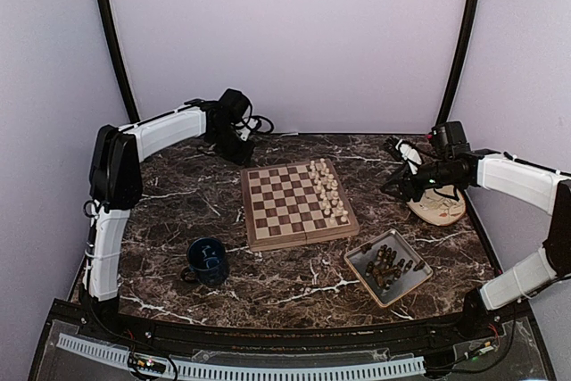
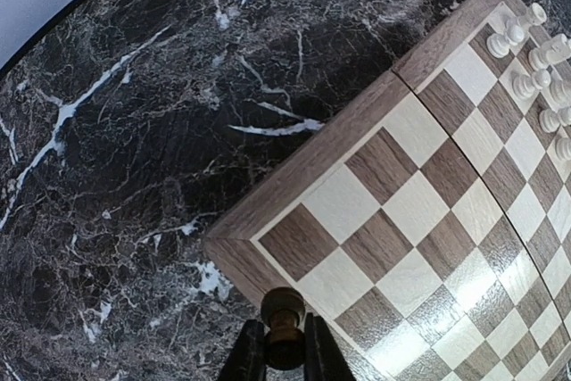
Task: Set up the chess pieces on the board
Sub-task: Place the rook at h8.
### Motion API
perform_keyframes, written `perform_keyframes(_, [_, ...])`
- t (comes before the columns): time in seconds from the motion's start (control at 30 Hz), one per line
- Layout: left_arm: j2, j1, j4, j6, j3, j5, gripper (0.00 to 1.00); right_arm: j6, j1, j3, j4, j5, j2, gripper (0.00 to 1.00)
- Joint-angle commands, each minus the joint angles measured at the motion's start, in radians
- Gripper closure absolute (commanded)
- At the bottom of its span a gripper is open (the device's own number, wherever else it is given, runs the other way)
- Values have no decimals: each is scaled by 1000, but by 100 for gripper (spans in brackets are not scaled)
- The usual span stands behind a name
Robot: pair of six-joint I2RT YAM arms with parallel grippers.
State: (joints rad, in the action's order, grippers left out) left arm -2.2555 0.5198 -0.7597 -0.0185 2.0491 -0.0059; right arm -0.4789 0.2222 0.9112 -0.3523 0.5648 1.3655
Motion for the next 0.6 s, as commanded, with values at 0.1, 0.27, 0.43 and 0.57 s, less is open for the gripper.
perform_keyframes(0.1, [-17, -9, 57, 16, 35, 5, 98, -12, 3, 16, 11, -6, 12, 59])
perform_keyframes(0.27, [-47, -8, 63, 12, 45, 32, 98, -14, 3, 15, 9, -9, 12, 59])
perform_keyframes(0.43, [-69, -8, 60, 10, 47, 41, 98, -16, 3, 14, 9, -10, 14, 59])
perform_keyframes(0.57, [-82, -9, 59, 12, 45, 40, 98, -18, 3, 15, 9, -10, 16, 59])
